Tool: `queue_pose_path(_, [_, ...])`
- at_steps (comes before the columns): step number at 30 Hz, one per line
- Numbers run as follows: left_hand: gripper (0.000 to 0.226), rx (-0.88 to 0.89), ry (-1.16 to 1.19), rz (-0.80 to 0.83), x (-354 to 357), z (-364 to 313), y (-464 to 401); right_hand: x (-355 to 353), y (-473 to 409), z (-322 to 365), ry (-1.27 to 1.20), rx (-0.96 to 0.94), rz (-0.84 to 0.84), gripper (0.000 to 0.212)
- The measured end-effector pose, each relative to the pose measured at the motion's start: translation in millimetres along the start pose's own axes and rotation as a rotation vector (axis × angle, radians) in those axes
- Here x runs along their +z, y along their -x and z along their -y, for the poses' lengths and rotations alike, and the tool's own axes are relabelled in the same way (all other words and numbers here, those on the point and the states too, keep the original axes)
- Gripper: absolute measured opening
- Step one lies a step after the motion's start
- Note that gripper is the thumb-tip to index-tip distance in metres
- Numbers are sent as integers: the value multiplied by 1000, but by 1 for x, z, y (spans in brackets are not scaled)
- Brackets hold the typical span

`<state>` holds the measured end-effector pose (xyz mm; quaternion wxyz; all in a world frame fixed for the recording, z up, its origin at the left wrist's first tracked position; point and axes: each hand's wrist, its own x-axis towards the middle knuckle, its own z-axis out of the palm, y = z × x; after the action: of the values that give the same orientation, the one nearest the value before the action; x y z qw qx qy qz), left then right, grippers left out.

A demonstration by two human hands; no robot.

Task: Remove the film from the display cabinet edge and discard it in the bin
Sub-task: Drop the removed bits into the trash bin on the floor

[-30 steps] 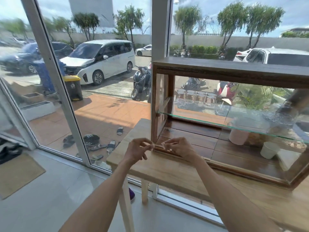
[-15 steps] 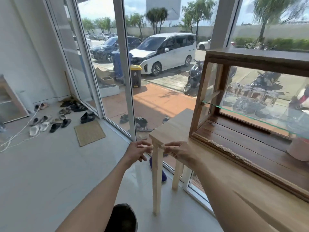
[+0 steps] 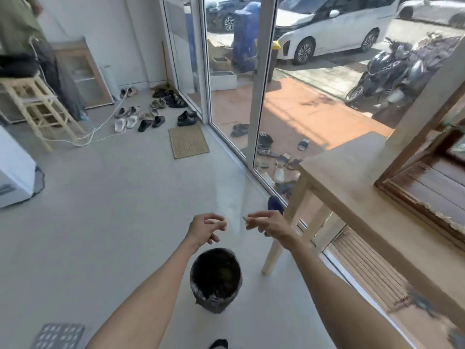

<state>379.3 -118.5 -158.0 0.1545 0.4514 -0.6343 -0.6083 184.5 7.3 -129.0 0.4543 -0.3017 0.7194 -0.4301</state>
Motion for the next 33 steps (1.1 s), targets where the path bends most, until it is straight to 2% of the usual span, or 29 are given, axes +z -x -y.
queue_pose_path(5, [7, -114, 2, -25, -20, 54, -12, 45, -29, -34, 53, 60, 55, 21])
queue_pose_path(10, [11, -193, -7, -29, -28, 95, -24, 77, -54, -68, 155, 119, 64, 6])
queue_pose_path(14, [10, -228, -33, -27, -31, 114, -40, 93, -74, -82, 219, 151, 31, 10])
queue_pose_path(17, [17, -256, -54, -10, -34, 123, -54, 101, -88, -88, 272, 171, 15, 4])
queue_pose_path(24, [21, -330, -165, 109, -49, 130, -77, 100, -106, -91, 362, 247, 60, 25])
queue_pose_path(29, [29, -275, -284, 189, -57, 116, -91, 85, -108, -78, 367, 264, 60, 28])
queue_pose_path(33, [34, -193, -308, 207, -51, 81, -102, 67, -102, -58, 345, 235, -4, 29])
